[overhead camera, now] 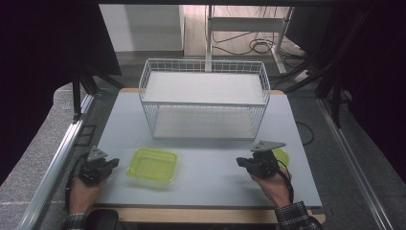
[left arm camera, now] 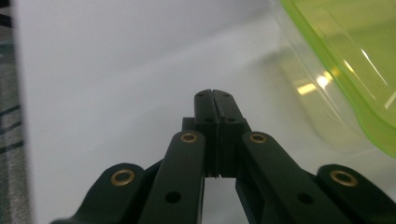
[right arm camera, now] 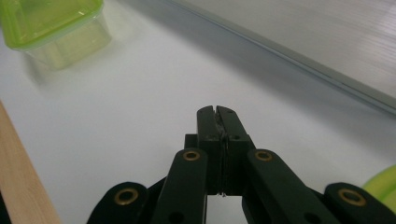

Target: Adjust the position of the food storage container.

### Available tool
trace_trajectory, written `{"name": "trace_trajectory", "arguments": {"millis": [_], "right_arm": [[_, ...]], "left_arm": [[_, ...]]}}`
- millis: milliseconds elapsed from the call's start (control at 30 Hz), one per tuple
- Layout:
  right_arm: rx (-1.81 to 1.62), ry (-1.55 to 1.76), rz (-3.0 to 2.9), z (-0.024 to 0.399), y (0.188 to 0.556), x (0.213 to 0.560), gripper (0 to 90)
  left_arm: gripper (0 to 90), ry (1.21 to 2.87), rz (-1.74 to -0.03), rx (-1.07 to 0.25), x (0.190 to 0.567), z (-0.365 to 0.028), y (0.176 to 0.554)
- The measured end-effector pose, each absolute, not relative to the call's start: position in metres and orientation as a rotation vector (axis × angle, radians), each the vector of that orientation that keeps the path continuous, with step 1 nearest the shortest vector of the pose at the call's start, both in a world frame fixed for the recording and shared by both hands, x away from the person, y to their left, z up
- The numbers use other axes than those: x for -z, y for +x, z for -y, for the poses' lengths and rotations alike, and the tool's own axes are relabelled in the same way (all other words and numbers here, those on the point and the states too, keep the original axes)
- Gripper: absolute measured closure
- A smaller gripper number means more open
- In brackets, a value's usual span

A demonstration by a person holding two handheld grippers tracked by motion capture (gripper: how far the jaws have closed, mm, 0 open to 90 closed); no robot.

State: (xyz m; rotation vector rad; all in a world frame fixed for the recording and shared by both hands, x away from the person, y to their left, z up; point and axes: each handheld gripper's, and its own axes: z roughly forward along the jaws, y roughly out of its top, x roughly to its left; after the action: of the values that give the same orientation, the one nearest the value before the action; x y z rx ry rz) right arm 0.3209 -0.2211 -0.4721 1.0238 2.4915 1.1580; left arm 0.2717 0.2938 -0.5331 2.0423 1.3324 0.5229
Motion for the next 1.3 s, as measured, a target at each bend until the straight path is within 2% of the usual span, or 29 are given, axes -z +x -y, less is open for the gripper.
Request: {"name": "trace_trajectory", "arguments": {"millis": [700, 900, 1167, 1233, 1267, 1300], "right_arm": [[-1.103, 1.007, -2.552, 0.204, 0.312, 0.482, 86.5], [-1.120, 1.030, -2.545, 0.206, 0.315, 0.484, 85.3], [-1.131, 1.048, -2.542, 0.208, 0.314, 0.486, 82.7], [-1.131, 1.053, -2.535, 0.209, 0.314, 0.486, 80.0], [-1.131, 1.053, -2.535, 0.209, 0.314, 0.486, 80.0], [-1.134, 1.051, -2.531, 0.210, 0.314, 0.486, 77.7]], "left_arm": [[90.0, 2.200, -1.054, -0.356, 0.527, -0.209, 0.269], [89.9, 2.233, -0.943, -0.299, 0.526, -0.172, 0.270], [87.9, 2.262, -0.845, -0.283, 0.523, -0.141, 0.266], [79.6, 2.249, -0.886, -0.315, 0.523, -0.143, 0.265], [68.6, 2.249, -0.886, -0.315, 0.523, -0.143, 0.265], [68.6, 2.226, -0.930, -0.349, 0.523, -0.147, 0.265]]}}
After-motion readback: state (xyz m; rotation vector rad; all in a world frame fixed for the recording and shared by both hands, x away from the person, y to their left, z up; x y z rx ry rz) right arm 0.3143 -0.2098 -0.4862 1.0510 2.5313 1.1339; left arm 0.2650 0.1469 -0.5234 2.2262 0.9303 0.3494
